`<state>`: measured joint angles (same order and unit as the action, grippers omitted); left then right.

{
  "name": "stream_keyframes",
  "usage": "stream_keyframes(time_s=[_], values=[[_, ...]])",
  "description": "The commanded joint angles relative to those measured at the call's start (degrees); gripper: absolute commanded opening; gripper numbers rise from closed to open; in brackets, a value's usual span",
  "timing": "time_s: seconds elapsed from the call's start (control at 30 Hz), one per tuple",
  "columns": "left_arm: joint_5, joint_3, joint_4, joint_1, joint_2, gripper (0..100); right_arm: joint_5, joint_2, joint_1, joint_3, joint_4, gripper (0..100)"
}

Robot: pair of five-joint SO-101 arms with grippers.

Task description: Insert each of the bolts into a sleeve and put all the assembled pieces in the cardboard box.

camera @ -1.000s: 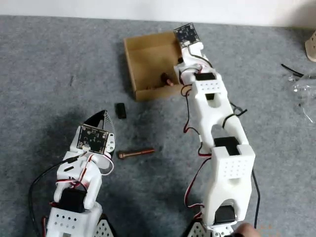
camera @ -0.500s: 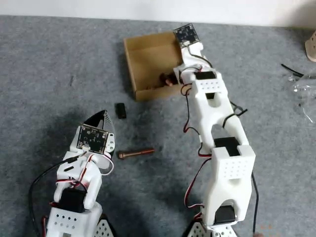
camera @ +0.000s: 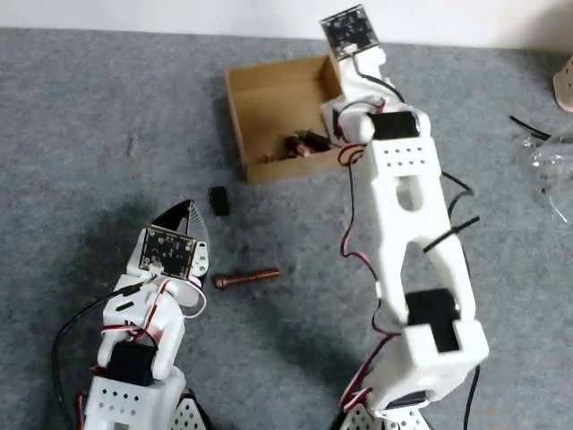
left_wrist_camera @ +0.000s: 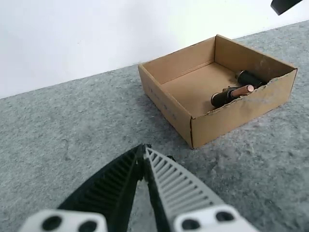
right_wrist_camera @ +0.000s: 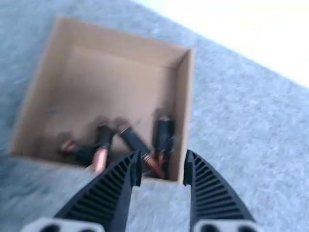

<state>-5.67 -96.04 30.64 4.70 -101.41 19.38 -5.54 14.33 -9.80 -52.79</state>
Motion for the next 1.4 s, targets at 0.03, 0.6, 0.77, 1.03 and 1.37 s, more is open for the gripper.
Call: stream_keyframes(time_s=[0.03,0.6,0.77,1.03,1.37], values=[[-0.44,-1.27,-1.23,0.66,0.04,1,-0.44,8.22,5.58,-2.42,-10.07,12.4],[2.81,-0.84,-1.23,-6.55,-0.57,1,-16.70,10.86,25.45,12.44,-7.16,12.4],[3.78,-0.57,-1.23,-7.43,-0.57,1,-17.41,10.86,27.65,24.66,7.16,12.4],[4.04,-0.31,-1.23,-8.84,-0.57,1,-17.41,5.41,29.76,29.32,16.22,12.4],[5.80,0.31,-1.23,-11.21,-0.57,1,-17.41,-14.64,29.85,11.56,16.13,12.4]])
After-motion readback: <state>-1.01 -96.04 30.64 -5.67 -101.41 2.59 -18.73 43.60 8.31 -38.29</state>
